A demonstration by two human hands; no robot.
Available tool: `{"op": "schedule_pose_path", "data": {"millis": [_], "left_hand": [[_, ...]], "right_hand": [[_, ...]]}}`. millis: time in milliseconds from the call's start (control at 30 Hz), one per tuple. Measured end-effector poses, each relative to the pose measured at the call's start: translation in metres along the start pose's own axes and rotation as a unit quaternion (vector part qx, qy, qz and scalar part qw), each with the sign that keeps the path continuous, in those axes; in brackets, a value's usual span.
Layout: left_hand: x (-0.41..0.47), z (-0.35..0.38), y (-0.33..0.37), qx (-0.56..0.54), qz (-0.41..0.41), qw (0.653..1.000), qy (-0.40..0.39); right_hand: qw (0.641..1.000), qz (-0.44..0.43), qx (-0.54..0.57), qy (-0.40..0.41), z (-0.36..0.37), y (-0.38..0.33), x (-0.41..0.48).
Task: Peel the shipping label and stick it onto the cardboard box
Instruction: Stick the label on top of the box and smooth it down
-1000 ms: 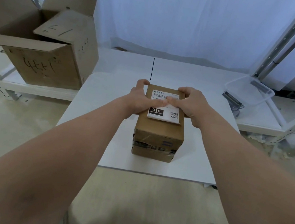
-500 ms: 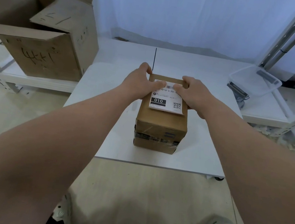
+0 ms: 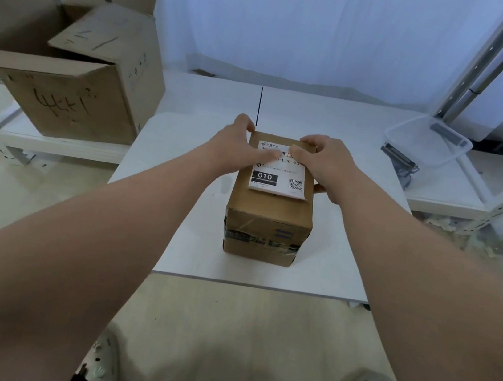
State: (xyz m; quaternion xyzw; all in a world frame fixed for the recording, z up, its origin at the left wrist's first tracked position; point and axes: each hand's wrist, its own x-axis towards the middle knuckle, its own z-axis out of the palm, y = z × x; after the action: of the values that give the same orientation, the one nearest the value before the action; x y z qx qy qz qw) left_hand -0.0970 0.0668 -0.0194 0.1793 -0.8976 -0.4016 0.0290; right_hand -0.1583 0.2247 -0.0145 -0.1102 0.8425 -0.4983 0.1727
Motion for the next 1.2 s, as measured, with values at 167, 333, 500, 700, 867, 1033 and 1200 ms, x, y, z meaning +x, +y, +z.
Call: {"op": "schedule_pose_path", "data": {"millis": [167,333,500,700,867,1033,1200], "left_hand": [[0.003,0.005,0.002,-0.004,-0.029,0.999,-0.016],[0.008,0.007,0.006,0.031,-0.026,0.999,0.02],[0.01,0.008,0.005,0.066,-0.003,0.995,0.08],[0.005,0.007,0.005,0.033,-0.023,0.999,0.019],[0.008,0.009,0.007,0.069,-0.018,0.996,0.055],[0.009,0.006,0.003,0.049,-0.013,0.996,0.077],[-0.002,-0.006,-0.002,0.012,0.025,1.0,-0.002]], "right_hand": [[1.0,0.0,0.003,0.0,0.001,0.001,0.002],[1.0,-0.005,-0.012,0.003,0.003,0.003,0.002],[0.999,-0.009,-0.043,0.009,0.003,0.001,0.003],[0.991,-0.013,-0.136,0.002,0.01,-0.002,0.001],[0.995,-0.01,-0.098,0.029,0.008,0.001,0.005],[0.999,0.002,-0.035,0.008,0.005,0.008,0.006],[0.986,-0.066,-0.154,0.002,-0.009,0.016,0.001]]}}
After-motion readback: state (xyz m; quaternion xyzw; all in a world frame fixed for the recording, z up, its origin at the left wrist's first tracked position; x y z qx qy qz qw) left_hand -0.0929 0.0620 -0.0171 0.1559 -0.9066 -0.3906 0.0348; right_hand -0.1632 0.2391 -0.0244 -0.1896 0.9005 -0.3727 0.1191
